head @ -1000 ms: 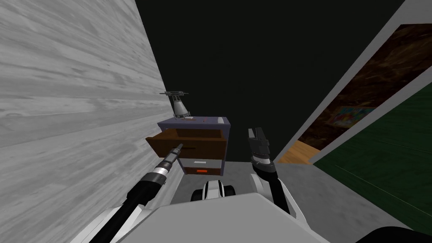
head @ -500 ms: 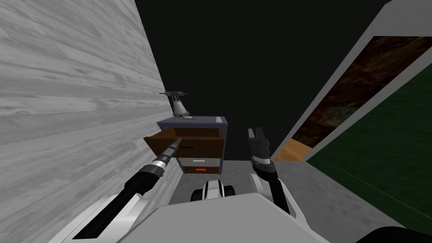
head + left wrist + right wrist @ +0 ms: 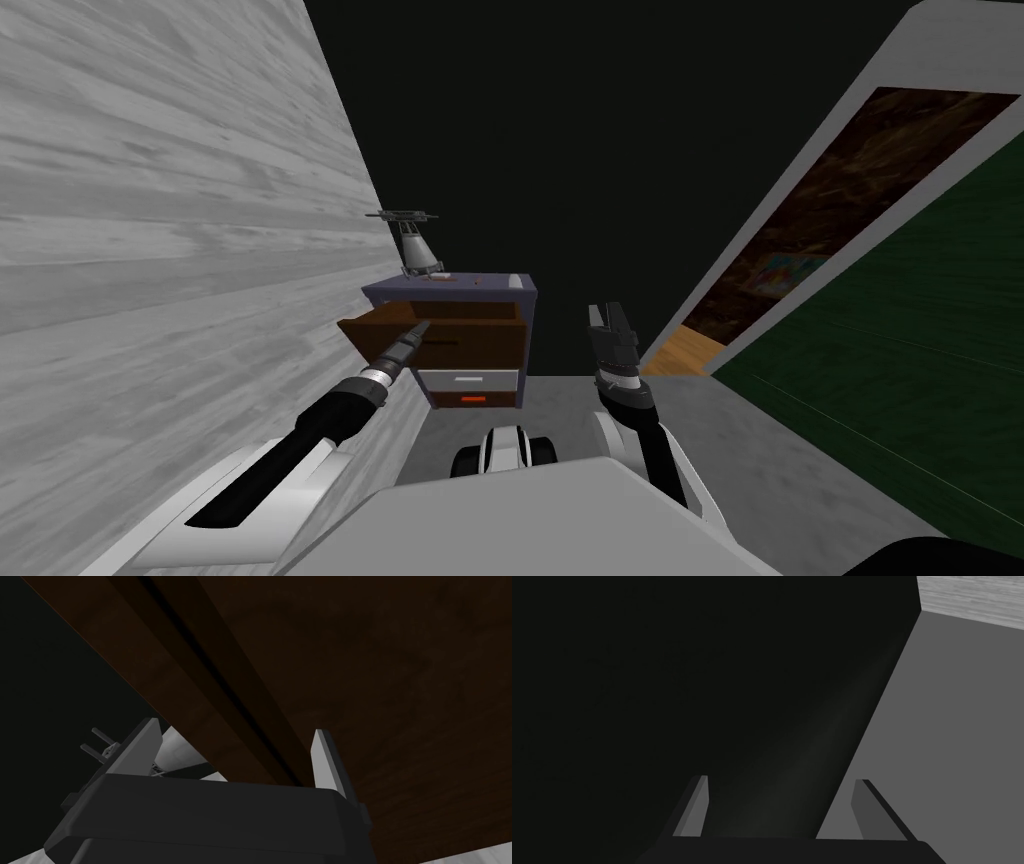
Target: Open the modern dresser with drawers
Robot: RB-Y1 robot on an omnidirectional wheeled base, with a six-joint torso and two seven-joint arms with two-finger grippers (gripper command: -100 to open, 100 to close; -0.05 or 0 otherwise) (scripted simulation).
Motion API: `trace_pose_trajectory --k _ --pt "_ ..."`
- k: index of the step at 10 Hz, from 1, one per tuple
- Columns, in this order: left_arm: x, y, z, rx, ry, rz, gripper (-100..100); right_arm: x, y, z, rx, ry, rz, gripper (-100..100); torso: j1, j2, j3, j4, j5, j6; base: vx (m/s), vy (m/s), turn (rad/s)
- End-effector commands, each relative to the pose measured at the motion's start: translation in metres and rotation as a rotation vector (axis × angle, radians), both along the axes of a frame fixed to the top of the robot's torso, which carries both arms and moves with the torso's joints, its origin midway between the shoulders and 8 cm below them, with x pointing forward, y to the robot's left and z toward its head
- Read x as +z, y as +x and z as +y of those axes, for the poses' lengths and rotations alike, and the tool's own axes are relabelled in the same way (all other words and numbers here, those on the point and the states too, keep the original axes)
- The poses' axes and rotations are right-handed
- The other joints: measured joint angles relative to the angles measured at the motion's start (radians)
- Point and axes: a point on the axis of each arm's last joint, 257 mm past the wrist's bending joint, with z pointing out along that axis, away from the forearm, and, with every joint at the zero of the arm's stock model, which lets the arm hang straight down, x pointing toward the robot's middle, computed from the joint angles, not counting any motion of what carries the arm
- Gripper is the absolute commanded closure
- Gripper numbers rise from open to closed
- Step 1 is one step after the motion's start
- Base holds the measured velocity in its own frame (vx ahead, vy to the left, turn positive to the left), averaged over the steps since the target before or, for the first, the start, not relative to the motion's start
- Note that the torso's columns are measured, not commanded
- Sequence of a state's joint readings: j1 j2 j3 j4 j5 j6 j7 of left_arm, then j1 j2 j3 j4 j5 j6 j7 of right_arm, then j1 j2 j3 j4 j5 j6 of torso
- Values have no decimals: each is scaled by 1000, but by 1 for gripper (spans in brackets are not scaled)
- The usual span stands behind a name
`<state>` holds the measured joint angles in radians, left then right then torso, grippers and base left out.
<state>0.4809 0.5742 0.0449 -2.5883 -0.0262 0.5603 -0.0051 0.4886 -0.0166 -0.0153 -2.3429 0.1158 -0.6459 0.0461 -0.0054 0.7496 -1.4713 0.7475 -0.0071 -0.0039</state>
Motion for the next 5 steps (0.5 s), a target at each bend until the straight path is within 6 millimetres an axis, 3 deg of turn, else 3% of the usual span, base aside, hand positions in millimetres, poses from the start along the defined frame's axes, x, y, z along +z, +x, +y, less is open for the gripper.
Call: trace_pose_trajectory --k 1,5 --pt "-4 0 0 1 -2 9 0 0 0 0 0 0 0 0 0 -4 -2 -3 1 2 0 0 0" --pt "-10 0 2 5 -6 25 0 0 0 0 0 0 0 0 2 -10 -4 -8 5 4 0 0 0"
